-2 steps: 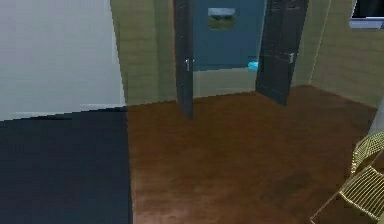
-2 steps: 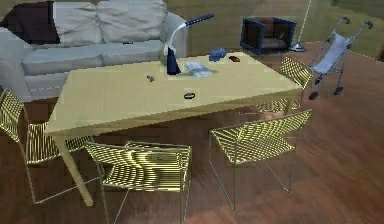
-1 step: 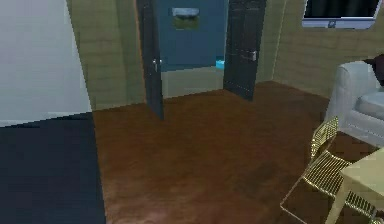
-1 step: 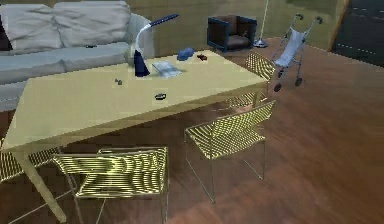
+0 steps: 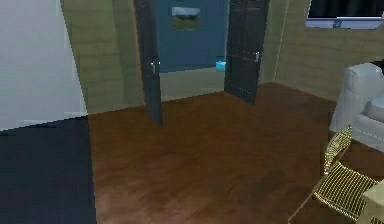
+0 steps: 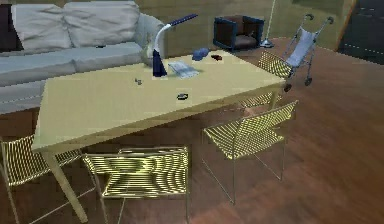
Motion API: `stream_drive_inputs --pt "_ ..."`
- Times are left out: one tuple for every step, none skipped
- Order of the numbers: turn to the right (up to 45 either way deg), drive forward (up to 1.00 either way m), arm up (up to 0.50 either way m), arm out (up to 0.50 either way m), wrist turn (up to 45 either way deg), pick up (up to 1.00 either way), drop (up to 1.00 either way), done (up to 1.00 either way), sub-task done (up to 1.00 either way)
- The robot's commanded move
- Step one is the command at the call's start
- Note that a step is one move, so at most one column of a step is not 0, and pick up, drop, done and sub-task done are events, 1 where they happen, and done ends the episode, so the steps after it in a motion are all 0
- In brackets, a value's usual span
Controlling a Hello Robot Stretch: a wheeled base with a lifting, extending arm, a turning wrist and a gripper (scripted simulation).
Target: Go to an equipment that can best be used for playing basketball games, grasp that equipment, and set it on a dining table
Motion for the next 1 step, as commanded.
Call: stream_drive_inputs --pt "3.0 0.00 0.00 0.00 0.0 0.00 0.00 0.00 0.00"
